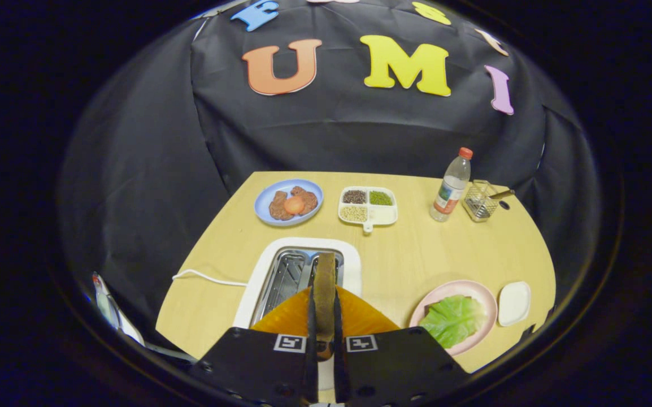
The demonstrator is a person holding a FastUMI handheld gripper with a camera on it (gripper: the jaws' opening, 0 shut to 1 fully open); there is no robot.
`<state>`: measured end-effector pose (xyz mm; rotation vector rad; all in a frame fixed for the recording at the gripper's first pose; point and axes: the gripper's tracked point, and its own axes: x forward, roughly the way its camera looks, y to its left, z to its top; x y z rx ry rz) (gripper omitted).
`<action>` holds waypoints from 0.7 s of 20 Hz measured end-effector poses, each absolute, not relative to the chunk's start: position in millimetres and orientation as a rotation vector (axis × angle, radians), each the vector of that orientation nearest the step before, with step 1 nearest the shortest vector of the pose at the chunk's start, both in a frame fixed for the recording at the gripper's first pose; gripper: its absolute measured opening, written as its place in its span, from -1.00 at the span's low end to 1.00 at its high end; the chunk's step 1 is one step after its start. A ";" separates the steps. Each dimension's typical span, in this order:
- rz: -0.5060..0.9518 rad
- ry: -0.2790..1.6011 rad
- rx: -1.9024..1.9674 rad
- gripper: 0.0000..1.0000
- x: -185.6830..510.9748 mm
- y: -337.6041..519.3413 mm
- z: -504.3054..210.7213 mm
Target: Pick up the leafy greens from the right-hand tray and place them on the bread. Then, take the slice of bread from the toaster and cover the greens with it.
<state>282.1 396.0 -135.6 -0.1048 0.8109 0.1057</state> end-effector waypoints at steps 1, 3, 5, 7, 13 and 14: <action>0.109 0.815 -0.099 -0.78 279.8 397.8 -133.1; 0.108 0.806 -0.092 -0.78 275.6 398.7 -119.7; 0.100 0.774 -0.095 -0.79 273.3 398.9 -99.6; 0.103 0.748 -0.094 -0.78 268.1 402.1 -83.1; 0.119 0.670 -0.076 -0.88 247.4 403.4 -28.3; 0.123 0.654 -0.073 -0.88 244.5 401.9 -18.9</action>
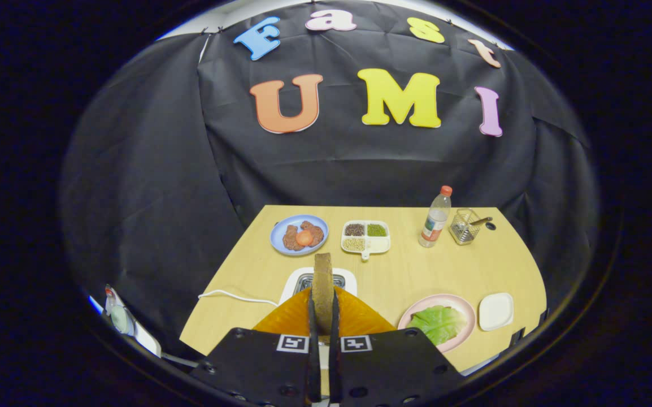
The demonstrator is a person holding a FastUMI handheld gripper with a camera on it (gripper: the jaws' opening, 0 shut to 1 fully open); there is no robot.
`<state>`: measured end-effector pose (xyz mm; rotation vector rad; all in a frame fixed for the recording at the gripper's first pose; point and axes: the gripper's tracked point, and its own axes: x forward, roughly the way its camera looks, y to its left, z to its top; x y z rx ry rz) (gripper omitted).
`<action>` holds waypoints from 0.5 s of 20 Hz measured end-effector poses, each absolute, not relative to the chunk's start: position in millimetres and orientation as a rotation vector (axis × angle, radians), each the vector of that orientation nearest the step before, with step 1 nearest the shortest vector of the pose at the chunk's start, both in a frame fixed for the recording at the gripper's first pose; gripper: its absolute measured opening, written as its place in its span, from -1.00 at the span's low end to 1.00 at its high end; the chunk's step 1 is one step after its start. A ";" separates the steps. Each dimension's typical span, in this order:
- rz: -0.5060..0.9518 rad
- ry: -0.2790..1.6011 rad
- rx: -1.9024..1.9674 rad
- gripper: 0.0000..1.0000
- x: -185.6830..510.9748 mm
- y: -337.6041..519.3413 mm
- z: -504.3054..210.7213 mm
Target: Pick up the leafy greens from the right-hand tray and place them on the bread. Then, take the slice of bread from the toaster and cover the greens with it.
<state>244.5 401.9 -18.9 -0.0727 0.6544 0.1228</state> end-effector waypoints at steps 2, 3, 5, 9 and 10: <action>0.113 0.619 -0.065 -0.88 238.4 391.4 -1.3; 0.103 0.604 -0.067 -0.88 238.5 383.8 4.7; 0.076 0.580 -0.060 -0.89 237.0 364.0 11.6; 0.021 0.608 -0.009 -0.89 240.9 322.5 -6.7; 0.004 0.624 0.014 -0.89 243.6 308.0 -15.5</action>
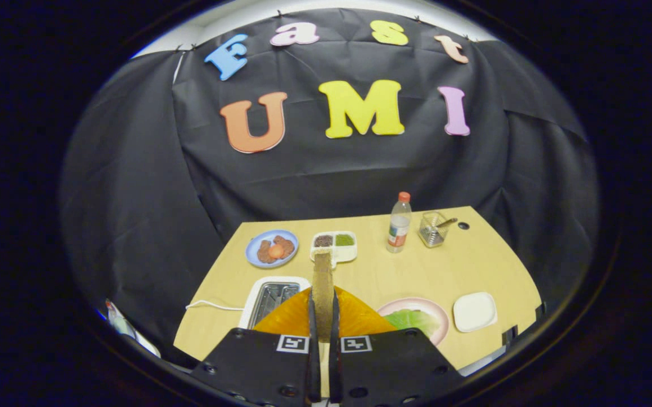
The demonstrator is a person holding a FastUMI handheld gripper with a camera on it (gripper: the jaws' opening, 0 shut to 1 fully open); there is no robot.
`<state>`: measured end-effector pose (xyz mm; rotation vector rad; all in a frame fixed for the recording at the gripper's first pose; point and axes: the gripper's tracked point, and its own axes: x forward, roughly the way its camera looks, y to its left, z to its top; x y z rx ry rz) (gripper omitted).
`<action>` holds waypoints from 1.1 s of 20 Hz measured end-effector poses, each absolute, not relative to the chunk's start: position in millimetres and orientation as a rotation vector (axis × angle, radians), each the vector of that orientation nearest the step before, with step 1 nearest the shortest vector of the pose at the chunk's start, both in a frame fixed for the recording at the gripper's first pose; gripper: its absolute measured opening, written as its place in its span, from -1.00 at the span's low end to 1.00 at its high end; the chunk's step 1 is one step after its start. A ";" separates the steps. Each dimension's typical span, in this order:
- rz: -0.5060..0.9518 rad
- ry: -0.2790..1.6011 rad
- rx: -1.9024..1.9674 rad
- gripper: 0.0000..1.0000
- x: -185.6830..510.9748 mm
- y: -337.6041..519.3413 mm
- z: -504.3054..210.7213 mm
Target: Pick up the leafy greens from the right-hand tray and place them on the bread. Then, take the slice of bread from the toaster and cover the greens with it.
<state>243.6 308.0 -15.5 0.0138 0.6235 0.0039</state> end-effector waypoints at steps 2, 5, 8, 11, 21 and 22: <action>-0.026 0.651 0.054 -0.89 249.8 283.0 -35.2; -0.056 0.706 0.122 -0.89 256.4 246.6 -75.2; -0.075 0.773 0.191 -0.89 260.4 215.8 -117.9; -0.100 0.819 0.236 -0.88 262.8 187.2 -149.7; -0.134 0.820 0.262 -0.87 253.8 126.0 -195.5; -0.132 0.819 0.259 -0.86 252.7 123.2 -200.2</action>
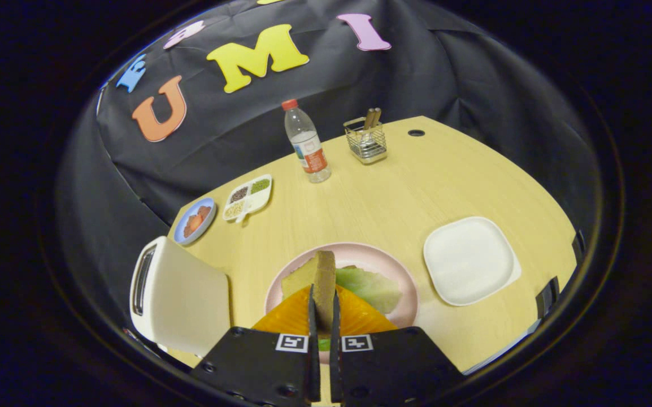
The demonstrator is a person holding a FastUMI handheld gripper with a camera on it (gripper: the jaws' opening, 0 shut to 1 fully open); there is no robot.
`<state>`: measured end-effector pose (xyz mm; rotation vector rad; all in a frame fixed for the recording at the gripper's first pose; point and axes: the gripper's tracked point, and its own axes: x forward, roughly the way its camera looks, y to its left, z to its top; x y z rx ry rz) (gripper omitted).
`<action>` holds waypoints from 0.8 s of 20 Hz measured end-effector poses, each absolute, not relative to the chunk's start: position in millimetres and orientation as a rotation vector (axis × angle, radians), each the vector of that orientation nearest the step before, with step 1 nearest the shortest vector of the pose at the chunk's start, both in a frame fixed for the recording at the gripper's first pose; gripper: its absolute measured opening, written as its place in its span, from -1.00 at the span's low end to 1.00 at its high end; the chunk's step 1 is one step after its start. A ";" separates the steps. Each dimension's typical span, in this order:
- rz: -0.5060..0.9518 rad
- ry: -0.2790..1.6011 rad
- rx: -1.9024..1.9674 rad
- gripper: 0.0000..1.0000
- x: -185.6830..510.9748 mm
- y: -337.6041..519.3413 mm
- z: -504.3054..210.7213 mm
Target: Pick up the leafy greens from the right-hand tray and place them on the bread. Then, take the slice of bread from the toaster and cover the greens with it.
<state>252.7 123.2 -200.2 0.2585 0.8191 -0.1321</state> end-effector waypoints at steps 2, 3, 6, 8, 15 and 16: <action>-0.126 0.831 0.257 -0.81 248.9 117.5 -211.4; -0.126 0.837 0.259 -0.81 247.5 113.9 -216.9; -0.136 0.832 0.247 -0.67 246.9 101.1 -231.3; -0.136 0.833 0.247 -0.47 246.6 97.0 -237.6; -0.150 0.829 0.253 -0.07 250.6 88.6 -247.5; -0.157 0.824 0.248 -0.03 251.4 85.9 -247.4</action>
